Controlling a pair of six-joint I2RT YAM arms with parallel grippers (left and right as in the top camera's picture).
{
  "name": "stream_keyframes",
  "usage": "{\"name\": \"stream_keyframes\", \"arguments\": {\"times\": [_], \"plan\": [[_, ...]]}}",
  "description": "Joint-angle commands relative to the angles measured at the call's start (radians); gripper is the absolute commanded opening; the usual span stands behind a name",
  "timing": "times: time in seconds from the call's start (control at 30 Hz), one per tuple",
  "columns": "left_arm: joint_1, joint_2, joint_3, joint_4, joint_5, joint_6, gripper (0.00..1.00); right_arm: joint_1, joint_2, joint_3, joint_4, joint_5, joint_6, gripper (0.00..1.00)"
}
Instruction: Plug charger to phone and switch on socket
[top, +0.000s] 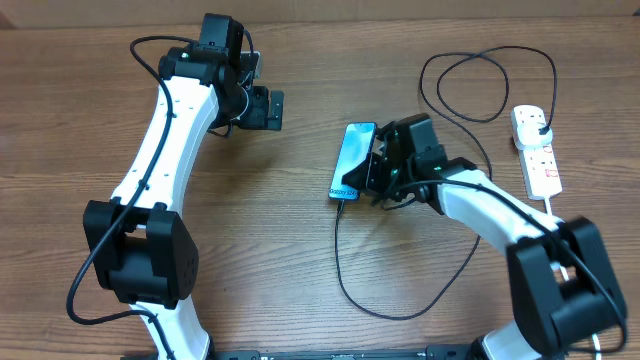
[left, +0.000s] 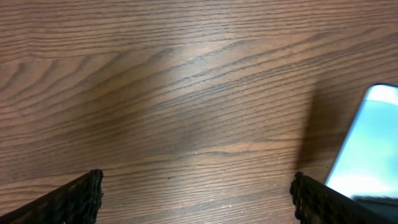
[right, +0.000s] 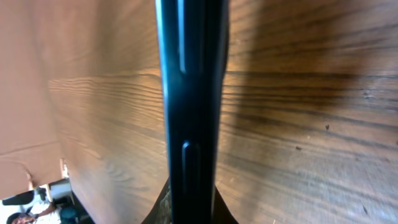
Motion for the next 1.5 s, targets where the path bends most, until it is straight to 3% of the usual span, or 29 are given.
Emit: {"name": "stream_keyframes", "arguments": {"times": [0.0,0.7,1.13,1.47], "plan": [[0.008,-0.004,-0.002,0.003,-0.033,-0.011,1.00,0.035,0.056,0.012,0.032,-0.006,-0.016,0.04],[0.008,-0.004,-0.002,0.003,-0.033,-0.011,1.00,0.071,0.104,0.012,0.148,0.088,0.014,0.04],[0.008,-0.004,-0.002,0.003,-0.033,-0.011,1.00,0.227,0.117,0.012,0.241,0.277,0.006,0.04],[0.008,-0.004,-0.002,0.003,-0.033,-0.011,1.00,0.253,0.117,0.012,0.245,0.286,0.007,0.06]]}}
